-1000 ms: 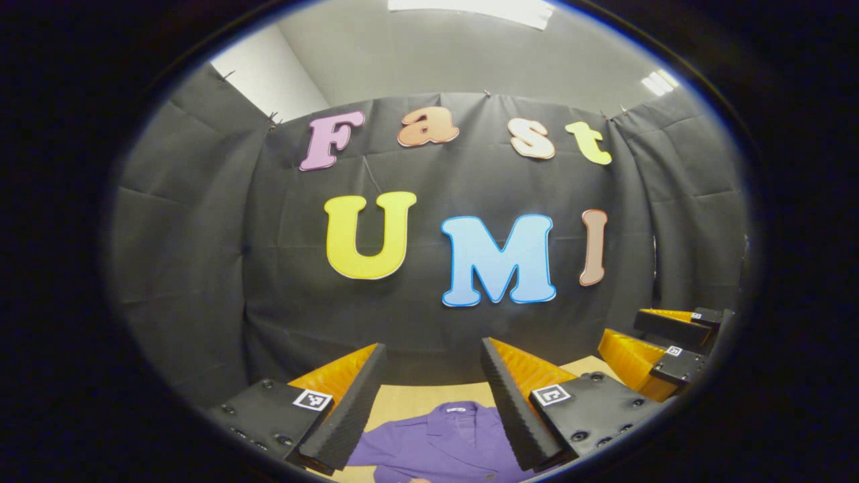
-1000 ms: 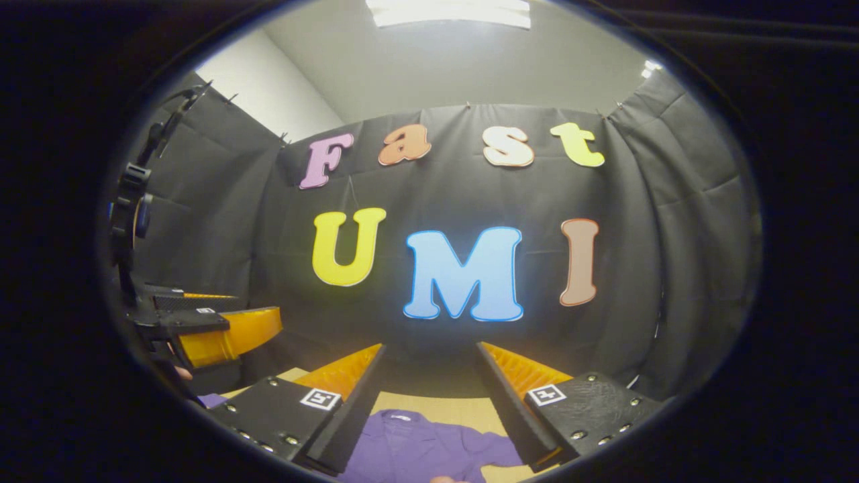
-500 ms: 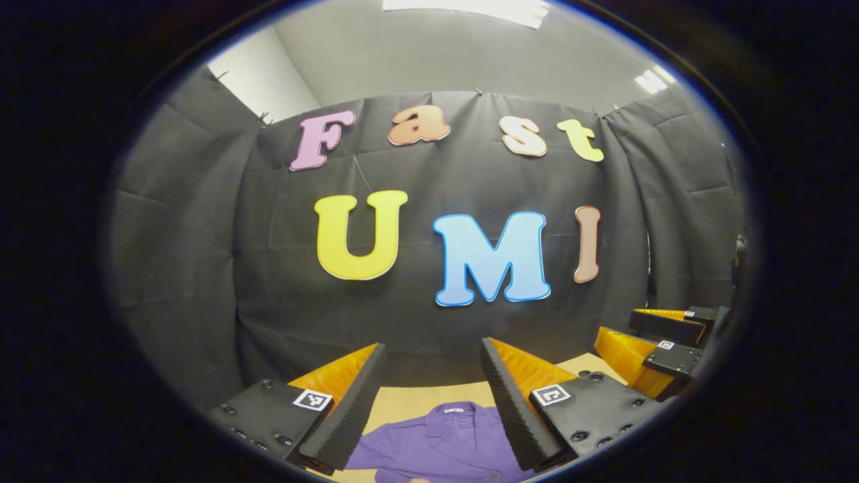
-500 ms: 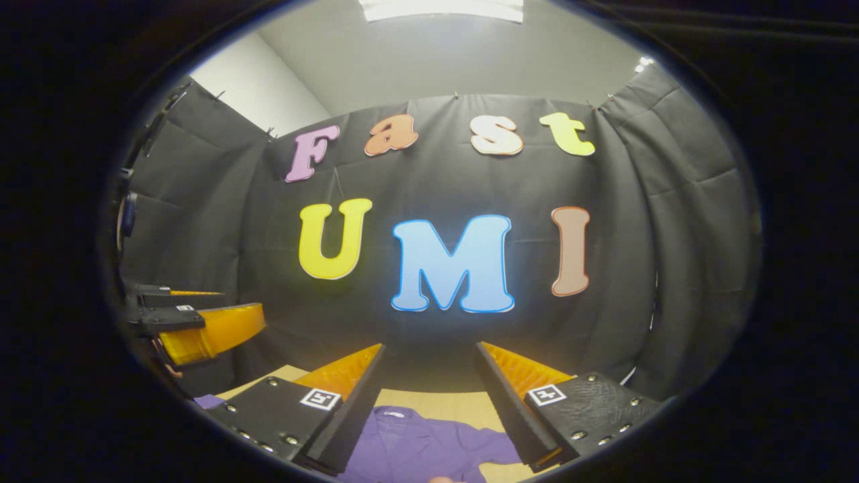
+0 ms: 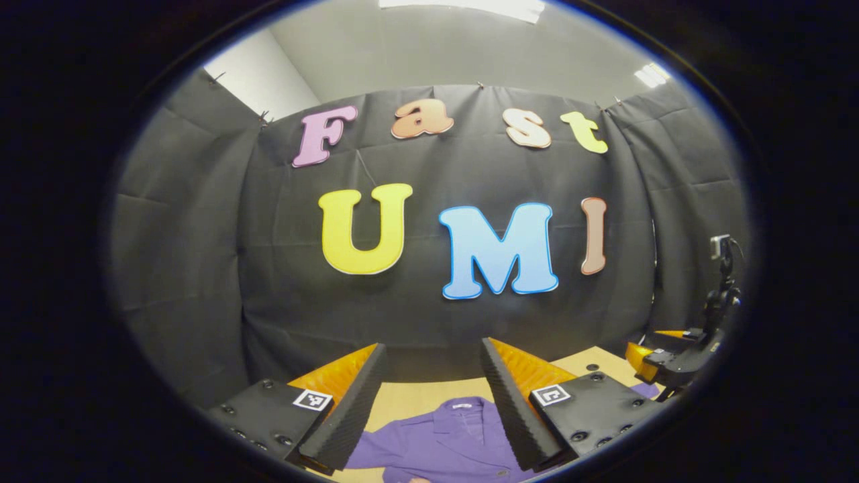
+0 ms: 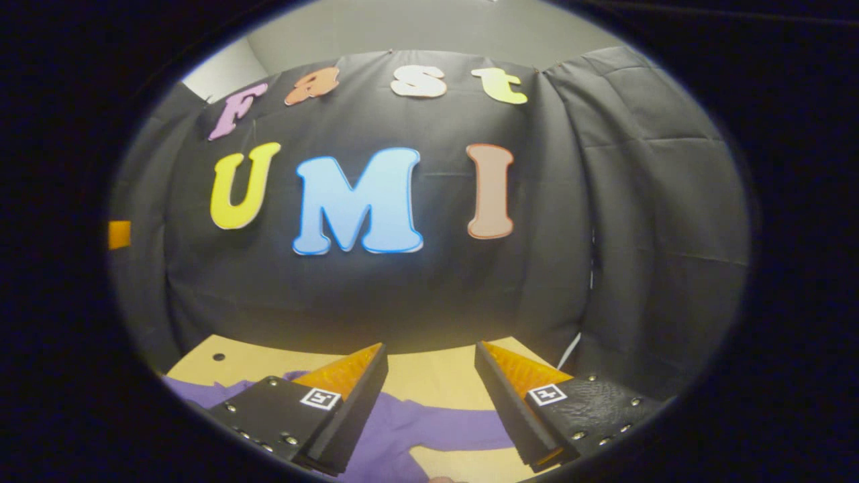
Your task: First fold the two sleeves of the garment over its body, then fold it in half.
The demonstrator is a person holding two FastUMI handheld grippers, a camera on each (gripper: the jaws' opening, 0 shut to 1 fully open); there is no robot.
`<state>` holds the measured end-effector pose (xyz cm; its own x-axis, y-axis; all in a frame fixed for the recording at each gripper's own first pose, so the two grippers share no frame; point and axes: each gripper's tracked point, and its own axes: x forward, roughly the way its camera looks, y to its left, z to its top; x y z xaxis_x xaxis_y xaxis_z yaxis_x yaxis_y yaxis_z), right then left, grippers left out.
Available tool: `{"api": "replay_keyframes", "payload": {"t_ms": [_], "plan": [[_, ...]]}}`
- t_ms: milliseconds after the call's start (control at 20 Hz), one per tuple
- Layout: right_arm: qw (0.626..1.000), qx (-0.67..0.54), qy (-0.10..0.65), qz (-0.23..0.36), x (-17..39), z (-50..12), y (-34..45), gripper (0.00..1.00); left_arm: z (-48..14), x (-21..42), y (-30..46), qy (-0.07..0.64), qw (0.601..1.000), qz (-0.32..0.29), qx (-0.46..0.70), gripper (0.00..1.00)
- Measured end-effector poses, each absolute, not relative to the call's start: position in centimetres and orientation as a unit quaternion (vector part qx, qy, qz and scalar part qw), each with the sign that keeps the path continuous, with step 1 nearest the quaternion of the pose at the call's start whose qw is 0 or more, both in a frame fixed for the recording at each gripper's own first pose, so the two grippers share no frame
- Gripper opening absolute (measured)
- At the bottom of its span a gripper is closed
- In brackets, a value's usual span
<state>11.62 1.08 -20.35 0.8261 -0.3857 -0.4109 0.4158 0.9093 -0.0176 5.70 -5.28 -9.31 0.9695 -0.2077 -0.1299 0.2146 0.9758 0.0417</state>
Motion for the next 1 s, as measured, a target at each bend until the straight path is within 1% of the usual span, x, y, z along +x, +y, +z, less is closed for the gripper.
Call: {"api": "replay_keyframes", "payload": {"t_ms": [250,300,350,500,550,600,1000], "plan": [[0.93,0.037,0.253,-0.262,8.7,-25.9,-4.4,0.86,-10.1,6.0,-5.2,0.074,0.992,-0.097,0.037,0.94],[0.926,0.038,0.263,-0.269,8.2,-26.8,-5.2,0.82,-10.3,6.2,-5.2,0.077,0.992,-0.095,0.038,0.95],[0.92,0.04,0.273,-0.277,7.4,-28.0,-6.0,0.86,-10.5,6.1,-5.2,0.079,0.992,-0.093,0.04,0.95],[0.904,0.051,0.301,-0.298,5.4,-31.2,-8.0,0.87,-10.7,6.0,-5.1,0.085,0.992,-0.086,0.045,0.94],[0.899,0.056,0.311,-0.302,4.7,-32.5,-8.4,0.82,-10.8,6.0,-5.2,0.086,0.992,-0.084,0.047,0.94],[0.893,0.058,0.323,-0.308,4.2,-33.6,-9.0,0.87,-10.8,6.0,-5.1,0.087,0.992,-0.081,0.048,0.94],[0.848,0.09,0.402,-0.333,0.2,-42.5,-12.9,0.87,-11.8,5.6,-5.1,0.103,0.991,-0.068,0.06,0.94]]}}
